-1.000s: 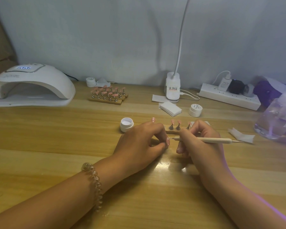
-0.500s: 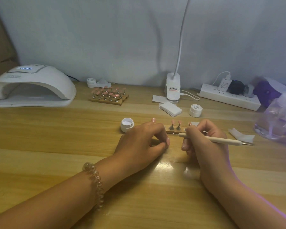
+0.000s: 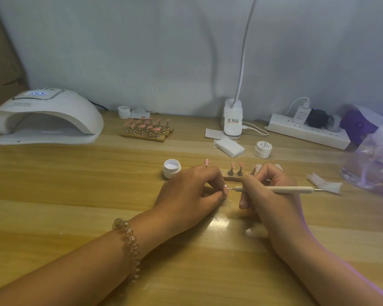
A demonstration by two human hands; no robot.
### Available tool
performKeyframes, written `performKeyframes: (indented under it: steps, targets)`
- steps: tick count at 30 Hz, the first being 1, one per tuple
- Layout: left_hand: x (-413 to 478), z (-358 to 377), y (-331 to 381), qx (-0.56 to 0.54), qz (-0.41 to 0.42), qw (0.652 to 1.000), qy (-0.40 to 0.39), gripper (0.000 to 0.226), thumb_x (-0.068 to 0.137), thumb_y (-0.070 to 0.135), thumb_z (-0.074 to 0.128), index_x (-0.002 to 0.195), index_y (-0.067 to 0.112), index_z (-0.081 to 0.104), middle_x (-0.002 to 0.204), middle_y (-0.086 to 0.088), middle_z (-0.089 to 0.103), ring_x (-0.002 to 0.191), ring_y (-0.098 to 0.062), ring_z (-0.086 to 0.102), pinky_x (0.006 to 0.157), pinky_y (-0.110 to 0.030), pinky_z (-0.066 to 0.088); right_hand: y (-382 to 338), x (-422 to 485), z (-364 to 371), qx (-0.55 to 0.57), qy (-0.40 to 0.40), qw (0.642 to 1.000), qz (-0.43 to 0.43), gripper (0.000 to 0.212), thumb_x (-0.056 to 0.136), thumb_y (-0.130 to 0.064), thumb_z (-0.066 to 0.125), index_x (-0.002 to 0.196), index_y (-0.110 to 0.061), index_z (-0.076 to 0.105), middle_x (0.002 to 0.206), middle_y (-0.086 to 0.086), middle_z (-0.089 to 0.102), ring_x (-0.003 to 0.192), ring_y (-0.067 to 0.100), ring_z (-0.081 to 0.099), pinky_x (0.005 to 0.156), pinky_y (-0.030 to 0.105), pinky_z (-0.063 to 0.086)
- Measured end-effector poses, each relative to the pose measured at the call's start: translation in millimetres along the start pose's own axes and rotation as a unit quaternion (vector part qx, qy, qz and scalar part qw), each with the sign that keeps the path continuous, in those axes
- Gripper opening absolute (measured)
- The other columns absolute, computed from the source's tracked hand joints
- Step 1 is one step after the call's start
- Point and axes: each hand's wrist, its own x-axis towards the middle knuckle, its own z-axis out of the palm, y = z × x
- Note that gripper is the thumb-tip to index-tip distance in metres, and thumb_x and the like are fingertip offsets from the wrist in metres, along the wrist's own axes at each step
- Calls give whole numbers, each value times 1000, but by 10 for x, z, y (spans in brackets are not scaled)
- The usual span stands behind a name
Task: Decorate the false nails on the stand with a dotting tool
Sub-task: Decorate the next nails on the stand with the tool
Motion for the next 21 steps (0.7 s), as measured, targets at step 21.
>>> performKeyframes:
  steps: [21]
  targets:
    - [-3, -7, 2, 9, -1, 1000, -3, 10, 87, 31, 70, 81, 26, 63, 89, 14, 63, 66, 13, 48, 56, -20, 28, -17, -9, -2, -54, -4, 998, 10, 29, 79, -10, 62, 57, -20, 46, 49, 11, 62, 44, 15, 49, 47, 28, 41]
